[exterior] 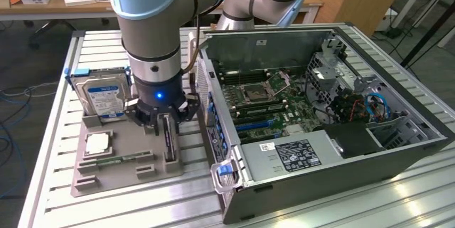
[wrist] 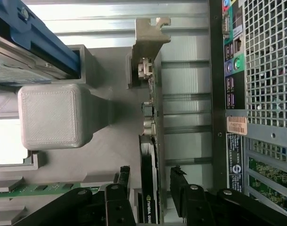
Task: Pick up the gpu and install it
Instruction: 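Pick up the gpu and move the gpu toward the slot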
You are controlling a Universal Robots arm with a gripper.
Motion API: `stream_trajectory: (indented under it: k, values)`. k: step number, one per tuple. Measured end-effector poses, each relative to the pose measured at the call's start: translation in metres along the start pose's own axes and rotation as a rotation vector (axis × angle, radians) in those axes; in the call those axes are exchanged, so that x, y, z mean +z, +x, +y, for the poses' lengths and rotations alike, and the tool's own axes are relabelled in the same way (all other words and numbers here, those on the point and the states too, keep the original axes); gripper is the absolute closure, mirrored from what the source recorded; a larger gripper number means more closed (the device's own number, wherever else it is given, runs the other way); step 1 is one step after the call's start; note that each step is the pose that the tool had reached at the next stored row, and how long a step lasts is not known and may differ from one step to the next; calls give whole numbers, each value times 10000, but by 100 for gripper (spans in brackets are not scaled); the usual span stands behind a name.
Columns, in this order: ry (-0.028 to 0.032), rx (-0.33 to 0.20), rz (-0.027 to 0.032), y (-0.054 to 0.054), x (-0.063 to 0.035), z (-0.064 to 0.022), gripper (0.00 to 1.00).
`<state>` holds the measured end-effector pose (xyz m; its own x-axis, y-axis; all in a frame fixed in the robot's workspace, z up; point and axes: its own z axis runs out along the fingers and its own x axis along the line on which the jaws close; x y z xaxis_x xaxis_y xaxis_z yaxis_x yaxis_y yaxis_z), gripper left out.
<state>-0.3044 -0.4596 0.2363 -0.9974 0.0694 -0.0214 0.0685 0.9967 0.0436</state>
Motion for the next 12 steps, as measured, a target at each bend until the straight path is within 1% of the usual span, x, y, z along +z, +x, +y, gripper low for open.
stream_trajectory:
  k: [9,10,11,12]
  values:
    - [0,-1,-4,2,8,0,53]
    - [-1,-1,-4,2,8,0,54]
    - [-1,-1,-4,2,9,0,61]
    - [-1,-1,-4,2,9,0,61]
